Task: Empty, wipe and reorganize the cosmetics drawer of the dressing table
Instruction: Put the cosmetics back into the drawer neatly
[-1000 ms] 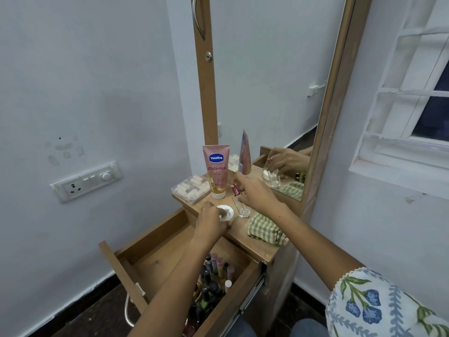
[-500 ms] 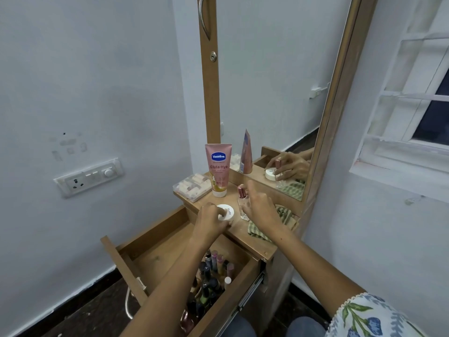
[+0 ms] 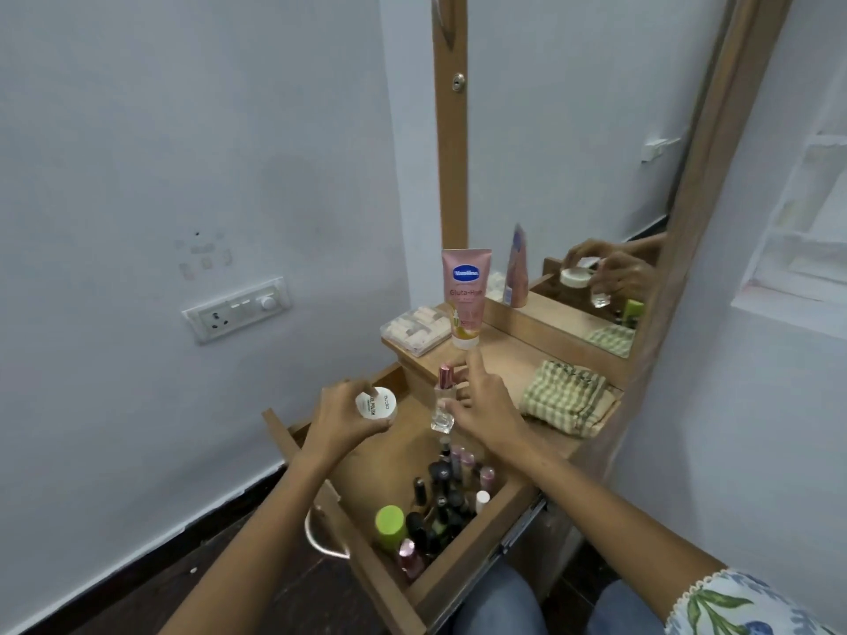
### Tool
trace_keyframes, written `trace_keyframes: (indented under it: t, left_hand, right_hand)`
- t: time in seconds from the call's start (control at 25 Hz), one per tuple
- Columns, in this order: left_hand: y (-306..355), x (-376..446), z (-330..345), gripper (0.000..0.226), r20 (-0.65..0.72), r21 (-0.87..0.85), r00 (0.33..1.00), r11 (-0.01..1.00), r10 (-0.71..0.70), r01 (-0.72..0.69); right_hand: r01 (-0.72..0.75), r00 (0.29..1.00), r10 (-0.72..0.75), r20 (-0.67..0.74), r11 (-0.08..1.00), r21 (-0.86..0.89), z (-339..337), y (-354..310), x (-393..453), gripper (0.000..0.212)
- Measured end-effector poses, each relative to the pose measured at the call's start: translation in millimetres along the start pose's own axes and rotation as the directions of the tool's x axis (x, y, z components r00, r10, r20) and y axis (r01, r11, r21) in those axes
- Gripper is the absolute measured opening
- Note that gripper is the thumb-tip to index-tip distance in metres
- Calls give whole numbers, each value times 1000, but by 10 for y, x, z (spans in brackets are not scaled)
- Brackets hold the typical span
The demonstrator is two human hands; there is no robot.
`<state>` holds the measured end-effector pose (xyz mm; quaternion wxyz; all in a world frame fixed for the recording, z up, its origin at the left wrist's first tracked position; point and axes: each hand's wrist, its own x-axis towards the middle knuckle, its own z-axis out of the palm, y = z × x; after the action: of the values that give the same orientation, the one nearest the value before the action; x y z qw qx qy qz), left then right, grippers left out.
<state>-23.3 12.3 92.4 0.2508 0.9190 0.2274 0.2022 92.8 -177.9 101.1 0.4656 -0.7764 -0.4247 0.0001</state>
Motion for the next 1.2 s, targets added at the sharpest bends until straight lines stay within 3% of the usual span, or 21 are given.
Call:
trace_keyframes:
  t: [0.16,0.28,0.48,0.72,0.84,0.96,1.12,1.2]
  left_hand:
    - [-437,45,-270,42,172,248,974,963,-147,102]
    - [-612,101,-222,49,298,424,938,905,-175,33]
    - [-663,215,-62,44,418,573,891,813,-179,-105]
    - [-656,295,44,8,456,671,878,705,-147,-230]
    - [-587,307,83,21,468,712,874,642,-134,-283]
    - [-535,282,104,10,481,719,867,624,-129,-305]
    - [-582,214,147,13,523,734,840,580,-148,-355]
    - [-593,208,123,27,560,724,815,567,-149,-393]
  right_hand:
    - [-7,999,5,36,998,67,334,-67,63,43]
    - [-20,999,15,48,995,100,517,-52,87,41]
    - [13,993,-19,115,999,45,703,48,155,41]
    - [3,979,-3,205,1000,2,803,135,154,45]
    - [5,969,3,247,1000,-31,848,175,146,48]
    - [5,963,5,271,999,-37,883,168,123,46]
    - [4,954,7,300,999,-36,897,157,102,44]
    - [-4,951,17,307,999,-43,890,142,112,44]
